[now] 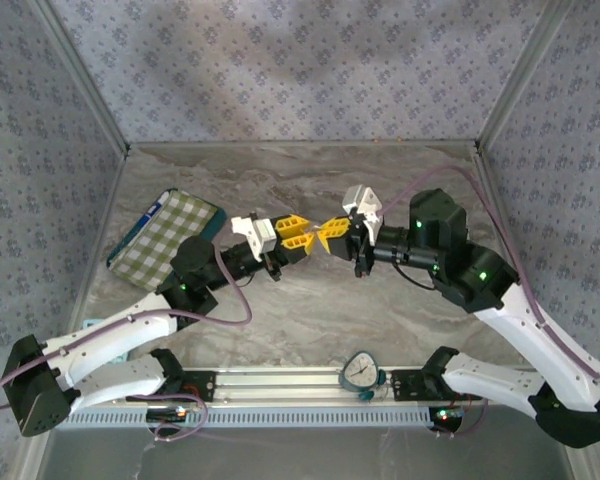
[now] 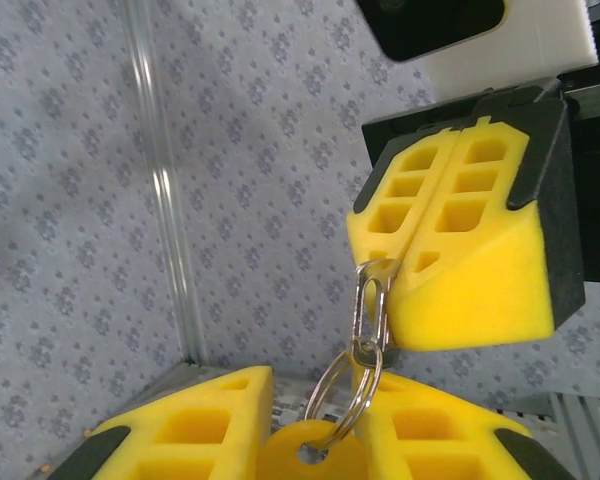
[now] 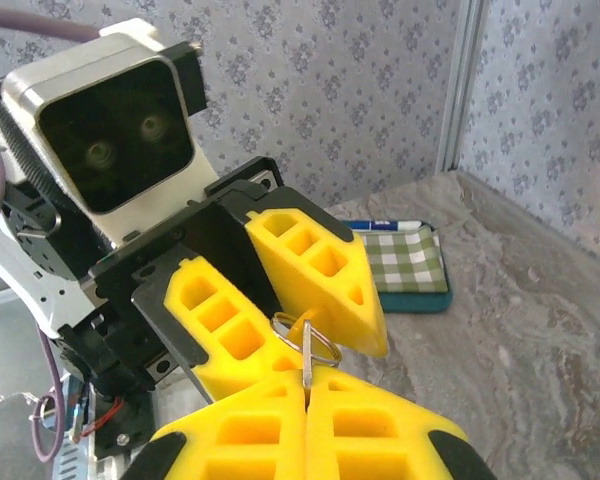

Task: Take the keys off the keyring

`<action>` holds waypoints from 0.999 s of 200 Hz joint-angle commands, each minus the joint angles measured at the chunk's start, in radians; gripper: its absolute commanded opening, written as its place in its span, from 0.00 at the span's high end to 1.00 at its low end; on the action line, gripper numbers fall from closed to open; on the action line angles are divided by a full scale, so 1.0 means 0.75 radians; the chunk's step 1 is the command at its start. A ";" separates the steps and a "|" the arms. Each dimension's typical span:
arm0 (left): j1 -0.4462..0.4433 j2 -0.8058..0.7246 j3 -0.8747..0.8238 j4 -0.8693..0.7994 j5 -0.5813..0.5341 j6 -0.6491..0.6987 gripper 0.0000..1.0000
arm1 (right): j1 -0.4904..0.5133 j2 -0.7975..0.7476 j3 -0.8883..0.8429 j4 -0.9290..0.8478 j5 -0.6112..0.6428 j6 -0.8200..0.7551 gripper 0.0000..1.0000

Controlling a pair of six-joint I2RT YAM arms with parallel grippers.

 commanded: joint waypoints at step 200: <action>0.047 -0.019 0.163 -0.235 0.045 -0.109 0.72 | 0.435 -0.022 0.127 -0.166 0.419 -0.553 1.00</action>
